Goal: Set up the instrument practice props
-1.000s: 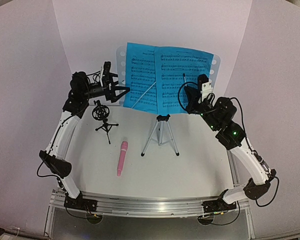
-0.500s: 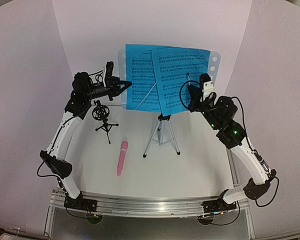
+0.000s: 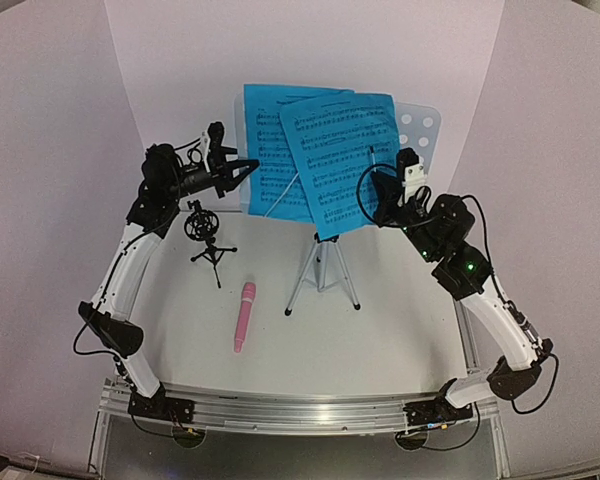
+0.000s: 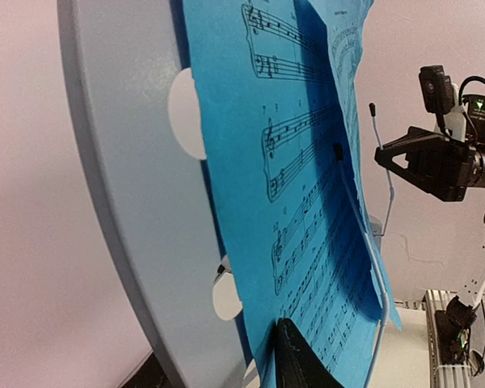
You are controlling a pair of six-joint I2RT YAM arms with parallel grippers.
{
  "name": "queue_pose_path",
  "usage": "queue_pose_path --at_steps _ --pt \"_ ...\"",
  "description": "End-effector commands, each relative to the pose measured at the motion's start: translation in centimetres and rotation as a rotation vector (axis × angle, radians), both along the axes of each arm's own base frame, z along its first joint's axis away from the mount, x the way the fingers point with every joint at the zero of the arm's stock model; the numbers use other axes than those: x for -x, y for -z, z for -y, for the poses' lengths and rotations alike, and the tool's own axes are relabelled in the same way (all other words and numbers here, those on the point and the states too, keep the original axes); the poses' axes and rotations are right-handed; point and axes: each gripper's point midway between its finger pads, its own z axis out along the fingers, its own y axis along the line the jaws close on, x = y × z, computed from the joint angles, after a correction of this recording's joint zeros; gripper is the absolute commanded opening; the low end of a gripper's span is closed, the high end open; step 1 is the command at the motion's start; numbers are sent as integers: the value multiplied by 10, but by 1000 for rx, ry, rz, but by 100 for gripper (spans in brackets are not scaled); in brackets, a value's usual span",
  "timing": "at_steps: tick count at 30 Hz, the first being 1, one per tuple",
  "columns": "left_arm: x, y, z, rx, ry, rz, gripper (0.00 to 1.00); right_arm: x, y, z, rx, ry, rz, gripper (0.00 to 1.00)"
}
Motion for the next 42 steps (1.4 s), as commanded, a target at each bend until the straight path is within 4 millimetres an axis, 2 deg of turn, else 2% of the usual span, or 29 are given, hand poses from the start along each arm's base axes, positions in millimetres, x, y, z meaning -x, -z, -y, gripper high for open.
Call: queue_pose_path --at_steps 1,14,20,26,31,33,39,41,42 --pt "5 -24 -22 7 -97 97 35 12 -24 10 -51 -1 54 0" --pt "12 -27 -21 29 -63 110 31 5 -17 9 -43 20 39 0" --pt "14 -25 -21 19 -66 119 31 10 -18 14 -42 25 44 16" --pt "12 -21 -22 10 -74 122 31 21 -36 21 -35 16 93 20" --pt "13 -22 -21 10 -71 130 31 41 -61 14 27 -74 178 23" --pt "13 -21 -21 8 -68 131 31 43 -72 11 51 -84 216 24" --pt "13 -20 -21 -1 -69 146 31 26 -95 -4 173 -35 329 26" --pt "14 -19 -21 -2 -69 145 31 13 -94 -13 213 -14 340 28" --pt "14 -19 -21 -3 -69 145 31 13 -100 -12 221 -4 359 30"
